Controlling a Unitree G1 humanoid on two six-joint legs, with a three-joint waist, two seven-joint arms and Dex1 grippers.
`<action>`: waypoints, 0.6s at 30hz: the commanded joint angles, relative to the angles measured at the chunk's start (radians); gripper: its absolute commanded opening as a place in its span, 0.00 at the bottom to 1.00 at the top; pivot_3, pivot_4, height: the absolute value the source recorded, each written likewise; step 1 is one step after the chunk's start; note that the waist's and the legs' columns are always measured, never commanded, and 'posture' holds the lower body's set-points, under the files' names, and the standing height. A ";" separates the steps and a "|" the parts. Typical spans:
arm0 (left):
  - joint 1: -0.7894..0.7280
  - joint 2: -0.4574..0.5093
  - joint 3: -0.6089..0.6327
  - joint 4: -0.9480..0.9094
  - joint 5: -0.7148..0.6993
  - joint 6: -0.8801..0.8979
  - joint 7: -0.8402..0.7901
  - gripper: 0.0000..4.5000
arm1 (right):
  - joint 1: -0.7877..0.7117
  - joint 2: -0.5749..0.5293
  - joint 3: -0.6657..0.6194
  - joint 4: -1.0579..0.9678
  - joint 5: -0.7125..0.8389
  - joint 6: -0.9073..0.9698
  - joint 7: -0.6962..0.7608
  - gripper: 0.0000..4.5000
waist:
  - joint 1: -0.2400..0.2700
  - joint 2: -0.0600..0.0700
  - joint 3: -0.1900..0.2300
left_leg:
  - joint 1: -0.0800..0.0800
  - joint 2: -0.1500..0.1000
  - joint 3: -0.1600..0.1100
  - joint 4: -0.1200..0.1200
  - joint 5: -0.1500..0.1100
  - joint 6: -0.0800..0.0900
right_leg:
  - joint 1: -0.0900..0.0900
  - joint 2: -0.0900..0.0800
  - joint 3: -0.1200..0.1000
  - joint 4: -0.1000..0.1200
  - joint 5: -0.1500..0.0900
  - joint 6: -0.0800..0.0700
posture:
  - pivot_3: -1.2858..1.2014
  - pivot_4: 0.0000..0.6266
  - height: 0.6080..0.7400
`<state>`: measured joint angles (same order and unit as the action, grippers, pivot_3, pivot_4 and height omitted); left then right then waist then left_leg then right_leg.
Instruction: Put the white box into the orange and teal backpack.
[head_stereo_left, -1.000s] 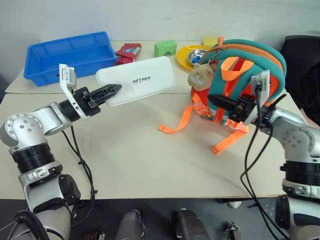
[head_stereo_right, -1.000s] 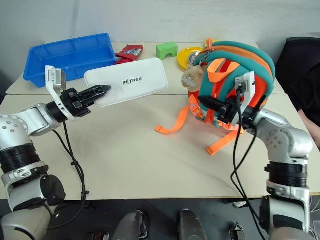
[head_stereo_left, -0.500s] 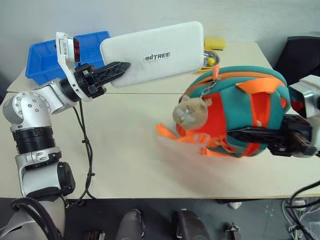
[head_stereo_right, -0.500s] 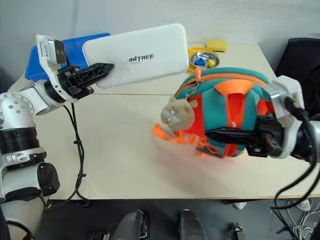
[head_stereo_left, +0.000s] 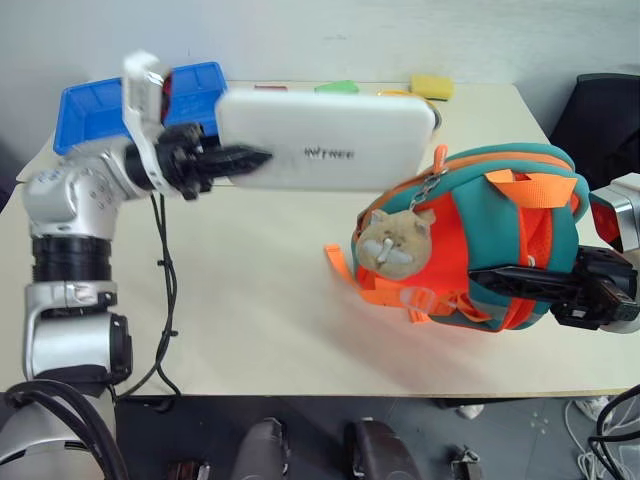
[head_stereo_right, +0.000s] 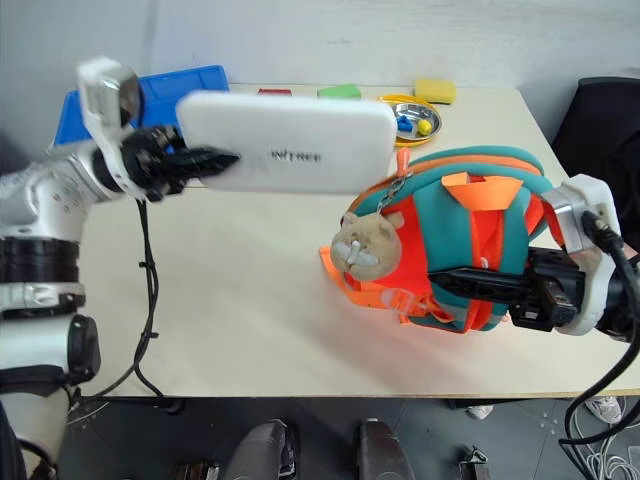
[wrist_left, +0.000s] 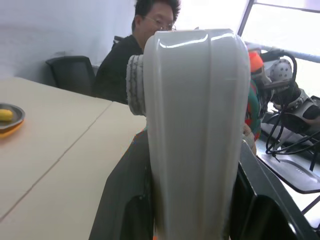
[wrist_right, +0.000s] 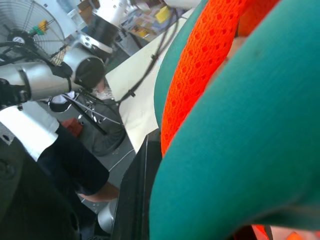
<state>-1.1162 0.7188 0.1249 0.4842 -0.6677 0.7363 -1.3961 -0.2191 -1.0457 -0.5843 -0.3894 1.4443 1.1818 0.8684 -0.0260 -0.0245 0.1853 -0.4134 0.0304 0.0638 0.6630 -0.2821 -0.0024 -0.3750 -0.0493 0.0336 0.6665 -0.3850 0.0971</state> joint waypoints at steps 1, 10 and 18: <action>-0.025 0.042 0.046 -0.011 -0.048 0.041 -0.072 0.29 | -0.007 -0.013 -0.015 0.005 0.015 -0.024 -0.014 0.00 | -0.001 0.000 0.000 | 0.000 0.000 0.000 0.000 0.000 0.000 | 0.000 0.000 0.000 0.000 0.000 0.000 | 0.52 0.24 1.00; 0.104 0.009 0.008 -0.097 0.032 -0.067 -0.050 0.29 | 0.002 -0.011 -0.012 -0.012 0.032 -0.026 -0.031 0.00 | 0.004 0.000 0.000 | 0.000 0.000 -0.001 0.001 0.001 0.000 | 0.000 -0.001 0.000 0.002 0.000 0.000 | 0.52 0.24 1.00; 0.030 -0.046 0.004 0.002 0.071 -0.142 -0.034 0.29 | 0.042 -0.038 -0.042 -0.021 0.048 -0.009 0.007 0.00 | 0.022 0.000 0.000 | -0.001 -0.002 -0.002 0.001 0.001 0.002 | -0.001 -0.002 -0.001 0.002 0.000 0.000 | 0.52 0.24 1.00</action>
<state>-1.0511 0.6586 0.1153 0.4925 -0.5947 0.6172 -1.4152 -0.1782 -1.0579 -0.5834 -0.3908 1.4591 1.1785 0.8571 -0.0041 -0.0249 0.1855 -0.4147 0.0288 0.0623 0.6643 -0.2814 -0.0005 -0.3756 -0.0516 0.0324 0.6682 -0.3850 0.0971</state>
